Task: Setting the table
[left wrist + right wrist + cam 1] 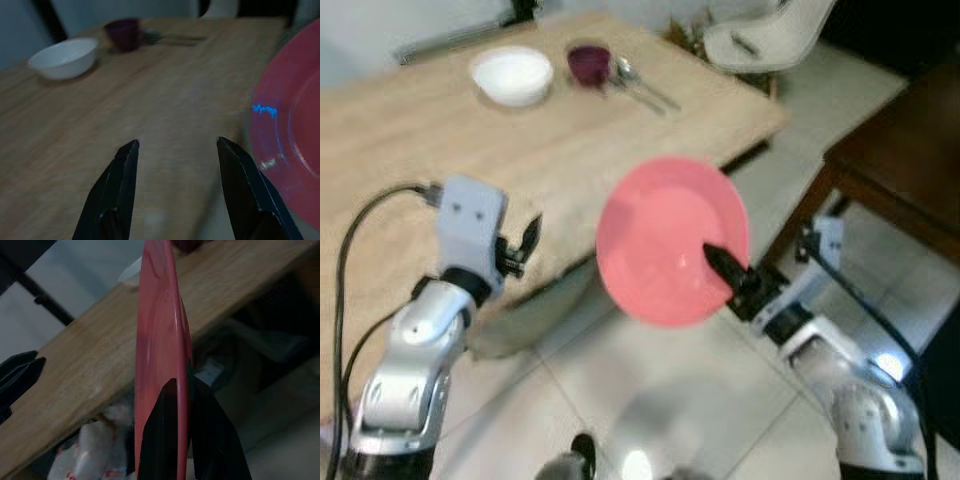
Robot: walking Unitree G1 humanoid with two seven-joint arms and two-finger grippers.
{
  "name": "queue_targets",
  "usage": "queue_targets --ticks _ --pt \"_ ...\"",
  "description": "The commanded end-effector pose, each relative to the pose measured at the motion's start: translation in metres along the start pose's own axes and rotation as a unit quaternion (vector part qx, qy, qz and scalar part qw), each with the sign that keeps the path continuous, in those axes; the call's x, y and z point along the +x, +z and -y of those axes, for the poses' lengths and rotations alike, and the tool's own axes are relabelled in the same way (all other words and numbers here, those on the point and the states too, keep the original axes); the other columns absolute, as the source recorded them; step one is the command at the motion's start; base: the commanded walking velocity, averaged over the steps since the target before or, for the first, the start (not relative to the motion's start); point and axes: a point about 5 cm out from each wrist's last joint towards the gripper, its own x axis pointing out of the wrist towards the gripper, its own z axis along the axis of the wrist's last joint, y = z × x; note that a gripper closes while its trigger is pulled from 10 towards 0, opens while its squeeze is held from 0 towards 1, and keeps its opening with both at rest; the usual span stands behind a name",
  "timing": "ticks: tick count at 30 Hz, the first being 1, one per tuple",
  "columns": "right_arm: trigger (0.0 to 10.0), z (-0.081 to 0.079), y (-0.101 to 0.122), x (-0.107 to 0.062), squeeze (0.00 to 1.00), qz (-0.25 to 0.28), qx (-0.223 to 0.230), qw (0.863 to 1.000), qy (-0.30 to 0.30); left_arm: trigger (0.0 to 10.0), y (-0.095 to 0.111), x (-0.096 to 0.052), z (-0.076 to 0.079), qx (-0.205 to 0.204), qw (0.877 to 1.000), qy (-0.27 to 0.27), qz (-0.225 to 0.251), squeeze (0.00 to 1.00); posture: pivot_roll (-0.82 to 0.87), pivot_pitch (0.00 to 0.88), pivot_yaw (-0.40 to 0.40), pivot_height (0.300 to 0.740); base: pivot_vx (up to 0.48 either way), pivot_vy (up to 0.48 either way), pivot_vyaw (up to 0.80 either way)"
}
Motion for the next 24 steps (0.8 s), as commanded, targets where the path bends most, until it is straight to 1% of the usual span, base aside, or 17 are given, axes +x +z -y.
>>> queue_targets --ticks 1,24 --pt "10.0 0.0001 -0.0006 -0.0013 0.00 0.000 0.002 1.000 -0.001 10.0 -0.0027 -0.0022 -0.0006 0.000 1.000 0.001 -0.008 0.00 -0.06 0.066 0.009 0.740 -0.345 0.000 0.00" --pt "10.0 -0.0009 -0.0019 0.0000 0.00 0.000 0.002 1.000 0.002 10.0 -0.0024 -0.0016 -0.0007 0.001 1.000 -0.001 -0.007 0.00 -0.06 0.059 0.011 0.740 -0.345 0.000 0.00"
